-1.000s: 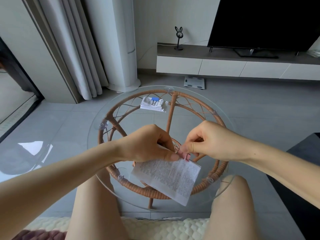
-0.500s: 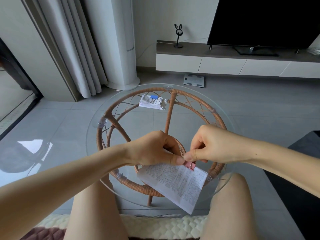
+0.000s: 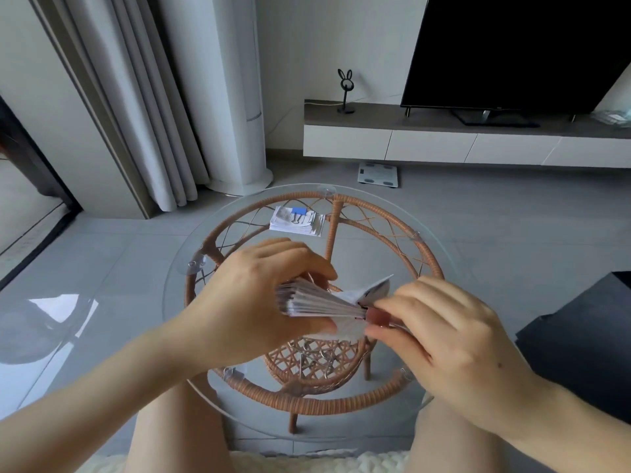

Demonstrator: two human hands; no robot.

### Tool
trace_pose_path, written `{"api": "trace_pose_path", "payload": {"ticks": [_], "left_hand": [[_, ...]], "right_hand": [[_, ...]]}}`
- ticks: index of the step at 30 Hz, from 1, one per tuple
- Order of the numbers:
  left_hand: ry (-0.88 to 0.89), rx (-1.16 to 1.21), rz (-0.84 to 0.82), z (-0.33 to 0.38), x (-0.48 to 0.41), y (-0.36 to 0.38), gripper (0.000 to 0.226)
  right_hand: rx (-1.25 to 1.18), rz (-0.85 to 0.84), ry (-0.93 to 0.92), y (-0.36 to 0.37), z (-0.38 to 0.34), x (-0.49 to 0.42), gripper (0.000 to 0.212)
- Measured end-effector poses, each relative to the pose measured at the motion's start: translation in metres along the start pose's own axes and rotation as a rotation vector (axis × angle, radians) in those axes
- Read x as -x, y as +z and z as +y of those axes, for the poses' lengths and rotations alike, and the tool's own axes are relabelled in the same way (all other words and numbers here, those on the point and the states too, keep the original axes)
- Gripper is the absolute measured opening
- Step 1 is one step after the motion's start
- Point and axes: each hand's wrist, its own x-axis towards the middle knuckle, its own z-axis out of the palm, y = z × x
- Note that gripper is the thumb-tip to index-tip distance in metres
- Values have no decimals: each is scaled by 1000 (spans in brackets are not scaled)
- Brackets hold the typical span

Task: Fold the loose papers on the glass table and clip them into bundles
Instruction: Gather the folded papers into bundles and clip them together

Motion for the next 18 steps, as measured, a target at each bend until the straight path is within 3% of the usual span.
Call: {"api": "trace_pose_path", "payload": {"ticks": [2, 6, 10, 15, 18], "left_hand": [[-49, 73, -22, -4, 5, 1, 44], [18, 128, -31, -8, 13, 12, 43], [75, 81, 23, -10, 16, 19, 50], [59, 71, 62, -12, 15, 24, 39], [111, -54, 26, -14, 16, 28, 36]], "right_hand": [[66, 50, -42, 0, -1, 2, 28], [127, 101, -122, 2, -3, 7, 21], [137, 112, -124, 2, -1, 8, 23], [224, 116, -161, 3, 0, 9, 25], [267, 104, -204, 2, 0, 9, 23]]}}
